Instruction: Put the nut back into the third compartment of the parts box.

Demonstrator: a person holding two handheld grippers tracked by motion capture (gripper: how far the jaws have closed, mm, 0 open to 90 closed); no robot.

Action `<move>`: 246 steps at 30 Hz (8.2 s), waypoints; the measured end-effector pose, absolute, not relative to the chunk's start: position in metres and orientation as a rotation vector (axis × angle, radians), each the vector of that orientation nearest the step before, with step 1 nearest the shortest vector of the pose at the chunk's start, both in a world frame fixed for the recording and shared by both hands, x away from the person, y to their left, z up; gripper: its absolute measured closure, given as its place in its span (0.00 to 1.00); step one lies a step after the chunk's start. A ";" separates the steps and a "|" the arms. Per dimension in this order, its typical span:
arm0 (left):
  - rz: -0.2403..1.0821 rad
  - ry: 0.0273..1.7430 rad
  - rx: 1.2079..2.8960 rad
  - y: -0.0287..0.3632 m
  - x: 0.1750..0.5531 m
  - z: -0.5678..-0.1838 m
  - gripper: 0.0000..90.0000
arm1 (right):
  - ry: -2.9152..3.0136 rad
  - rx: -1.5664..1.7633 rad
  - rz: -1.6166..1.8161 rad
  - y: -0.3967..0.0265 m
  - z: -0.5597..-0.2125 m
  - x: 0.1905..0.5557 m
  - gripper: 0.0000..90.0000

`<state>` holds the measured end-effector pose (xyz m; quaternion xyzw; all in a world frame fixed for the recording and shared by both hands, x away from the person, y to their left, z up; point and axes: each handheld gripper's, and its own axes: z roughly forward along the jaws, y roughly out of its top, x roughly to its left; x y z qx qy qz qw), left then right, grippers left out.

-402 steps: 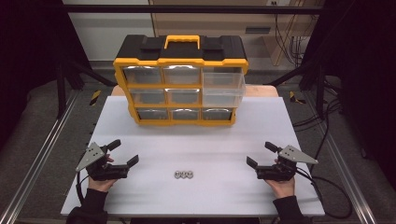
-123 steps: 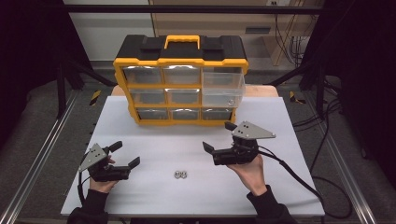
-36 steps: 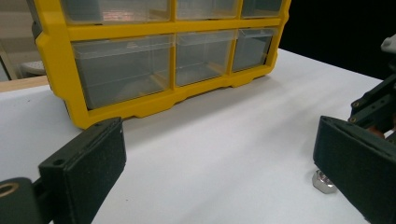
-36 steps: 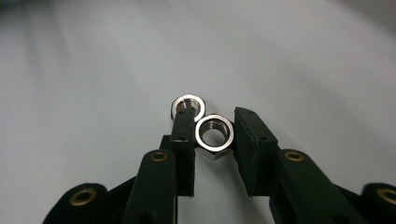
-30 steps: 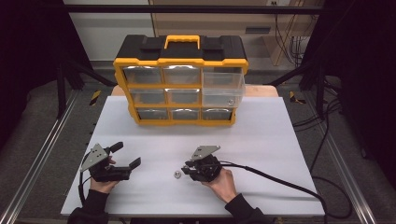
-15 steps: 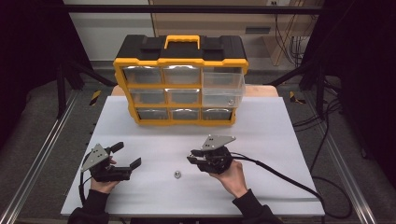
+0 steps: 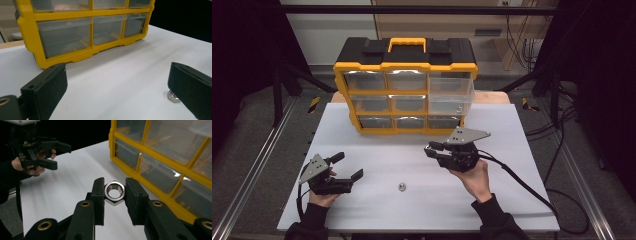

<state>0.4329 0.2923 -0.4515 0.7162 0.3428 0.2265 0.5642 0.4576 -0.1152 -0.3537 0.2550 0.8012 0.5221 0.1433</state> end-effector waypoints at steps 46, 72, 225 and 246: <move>0.532 0.808 1.678 0.293 0.433 -0.451 0.03 | 2.049 0.861 1.416 -0.148 -0.217 0.521 0.78; 0.533 0.808 1.677 0.293 0.433 -0.451 0.03 | 2.135 0.919 1.223 -0.142 -0.231 0.546 0.77; 0.535 0.799 1.686 0.292 0.432 -0.450 0.03 | 2.694 0.754 1.203 -0.017 -0.486 0.454 0.78; 0.535 0.799 1.685 0.292 0.432 -0.450 0.03 | 2.646 0.760 1.279 -0.033 -0.451 0.454 0.78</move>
